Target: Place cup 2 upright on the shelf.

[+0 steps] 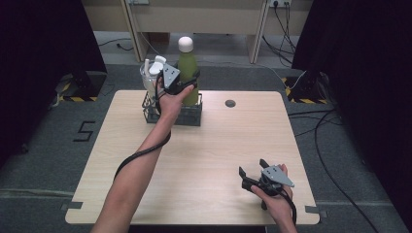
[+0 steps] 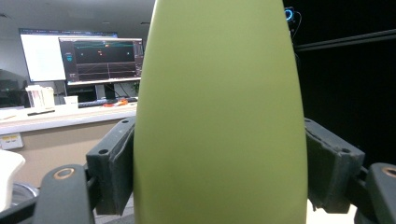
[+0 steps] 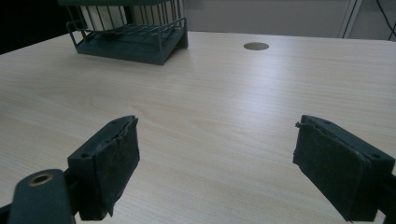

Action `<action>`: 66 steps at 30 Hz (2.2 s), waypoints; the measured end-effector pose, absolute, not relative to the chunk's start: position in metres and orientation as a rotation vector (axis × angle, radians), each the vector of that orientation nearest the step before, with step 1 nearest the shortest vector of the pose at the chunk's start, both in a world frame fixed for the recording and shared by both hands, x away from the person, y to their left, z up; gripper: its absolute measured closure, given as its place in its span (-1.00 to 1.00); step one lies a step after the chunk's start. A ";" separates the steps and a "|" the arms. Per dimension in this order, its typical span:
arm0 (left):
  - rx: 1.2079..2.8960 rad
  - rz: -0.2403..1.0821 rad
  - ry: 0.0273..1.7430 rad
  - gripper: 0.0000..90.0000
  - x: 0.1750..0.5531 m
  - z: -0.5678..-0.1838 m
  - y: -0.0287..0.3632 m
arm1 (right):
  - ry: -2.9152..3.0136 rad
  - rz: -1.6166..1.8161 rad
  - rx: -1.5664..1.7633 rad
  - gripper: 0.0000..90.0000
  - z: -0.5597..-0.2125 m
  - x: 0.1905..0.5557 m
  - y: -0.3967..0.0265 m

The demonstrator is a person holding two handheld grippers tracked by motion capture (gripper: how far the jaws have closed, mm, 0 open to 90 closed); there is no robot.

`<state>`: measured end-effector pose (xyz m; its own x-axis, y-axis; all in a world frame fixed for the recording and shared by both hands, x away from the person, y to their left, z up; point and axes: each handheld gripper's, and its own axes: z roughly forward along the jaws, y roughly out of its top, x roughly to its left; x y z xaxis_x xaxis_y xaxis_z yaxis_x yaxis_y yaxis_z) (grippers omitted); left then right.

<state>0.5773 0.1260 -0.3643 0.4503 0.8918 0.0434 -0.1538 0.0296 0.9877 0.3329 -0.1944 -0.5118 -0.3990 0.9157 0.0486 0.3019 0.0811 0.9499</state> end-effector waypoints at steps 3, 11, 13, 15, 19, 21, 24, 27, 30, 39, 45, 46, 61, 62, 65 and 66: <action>1.288 0.933 0.752 -0.49 0.580 -0.367 0.125 | 1.771 1.328 1.204 -0.69 -0.512 0.333 -0.195; 1.302 0.931 0.767 -0.49 0.584 -0.374 0.123 | 1.774 1.329 1.201 -0.69 -0.512 0.333 -0.194; 1.307 0.932 0.771 -0.49 0.585 -0.376 0.123 | 1.775 1.326 1.203 -0.69 -0.512 0.333 -0.195; 1.310 0.931 0.775 -0.49 0.586 -0.378 0.123 | 1.776 1.323 1.199 -0.69 -0.513 0.333 -0.195; 1.311 0.927 0.782 -0.50 0.588 -0.381 0.122 | 1.780 1.327 1.201 -0.69 -0.513 0.333 -0.195; 1.315 0.925 0.783 -0.50 0.589 -0.382 0.121 | 1.781 1.327 1.197 -0.69 -0.513 0.333 -0.194; 1.319 0.928 0.786 -0.50 0.590 -0.384 0.121 | 1.781 1.327 1.200 -0.69 -0.513 0.333 -0.195; 1.326 0.929 0.794 -0.50 0.591 -0.387 0.121 | 1.782 1.327 1.202 -0.69 -0.513 0.333 -0.195; 1.329 0.920 0.800 -0.50 0.592 -0.391 0.120 | 1.783 1.326 1.198 -0.69 -0.514 0.333 -0.195; 1.342 0.911 0.817 -0.50 0.594 -0.401 0.118 | 1.783 1.325 1.200 -0.69 -0.514 0.333 -0.195; 1.354 0.911 0.823 -0.50 0.595 -0.406 0.117 | 1.788 1.323 1.195 -0.69 -0.515 0.333 -0.194; 1.355 0.911 0.822 -0.50 0.595 -0.407 0.117 | 1.788 1.323 1.195 -0.69 -0.515 0.333 -0.194; 1.366 0.913 0.827 -0.50 0.595 -0.415 0.117 | 1.788 1.325 1.199 -0.68 -0.515 0.334 -0.195; 1.365 0.912 0.827 -0.50 0.595 -0.415 0.117 | 1.789 1.325 1.199 -0.68 -0.515 0.334 -0.194; 1.364 0.910 0.828 -0.50 0.595 -0.415 0.117 | 1.791 1.325 1.196 -0.68 -0.515 0.334 -0.194; 1.362 0.909 0.828 -0.50 0.595 -0.416 0.118 | 1.790 1.323 1.194 -0.68 -0.515 0.334 -0.194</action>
<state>0.5949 0.1176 -0.4155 0.4336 0.9006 0.0279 -0.0557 -0.0041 0.9984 0.3339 -0.1940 -0.5150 -0.4109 0.9108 0.0406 0.3059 0.0958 0.9472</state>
